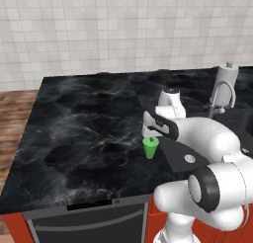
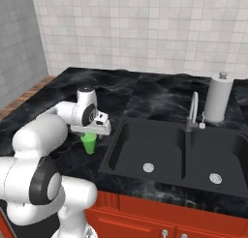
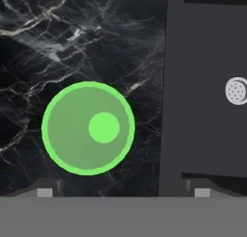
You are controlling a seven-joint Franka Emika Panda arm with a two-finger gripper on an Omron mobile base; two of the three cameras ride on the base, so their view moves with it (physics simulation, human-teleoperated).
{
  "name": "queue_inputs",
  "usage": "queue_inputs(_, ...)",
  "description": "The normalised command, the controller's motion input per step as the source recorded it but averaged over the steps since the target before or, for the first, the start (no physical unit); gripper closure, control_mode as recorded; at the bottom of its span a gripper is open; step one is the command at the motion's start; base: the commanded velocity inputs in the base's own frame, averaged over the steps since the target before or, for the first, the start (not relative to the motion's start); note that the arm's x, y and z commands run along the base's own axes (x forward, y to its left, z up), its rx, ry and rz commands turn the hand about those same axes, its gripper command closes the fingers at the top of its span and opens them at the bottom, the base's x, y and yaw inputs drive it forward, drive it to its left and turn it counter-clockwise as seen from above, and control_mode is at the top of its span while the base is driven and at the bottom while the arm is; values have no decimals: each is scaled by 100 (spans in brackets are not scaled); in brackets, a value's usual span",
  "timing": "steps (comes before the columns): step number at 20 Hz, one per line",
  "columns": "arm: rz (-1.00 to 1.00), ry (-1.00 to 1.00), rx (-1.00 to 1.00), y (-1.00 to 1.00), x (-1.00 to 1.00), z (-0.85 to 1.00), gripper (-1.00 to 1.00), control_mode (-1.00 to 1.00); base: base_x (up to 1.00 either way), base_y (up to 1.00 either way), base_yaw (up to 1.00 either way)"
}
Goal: Pick the cup and bowl from the counter and place them on the counter next to the sink.
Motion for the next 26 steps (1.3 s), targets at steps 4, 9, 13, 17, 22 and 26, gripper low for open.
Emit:
queue_inputs(4,0,0,0,-2,-88,23,-100,-100,0,0,0)
queue_inputs(9,0,0,3,0,-93,25,-100,-100,0,0,0)
queue_inputs(13,0,0,1,0,-71,19,-100,-100,0,0,0)
queue_inputs(17,0,-1,0,0,-32,0,-100,-100,0,0,0)
queue_inputs(22,0,0,0,0,0,0,-100,-100,0,0,0)
queue_inputs(26,0,0,0,0,0,0,-100,-100,0,0,0)
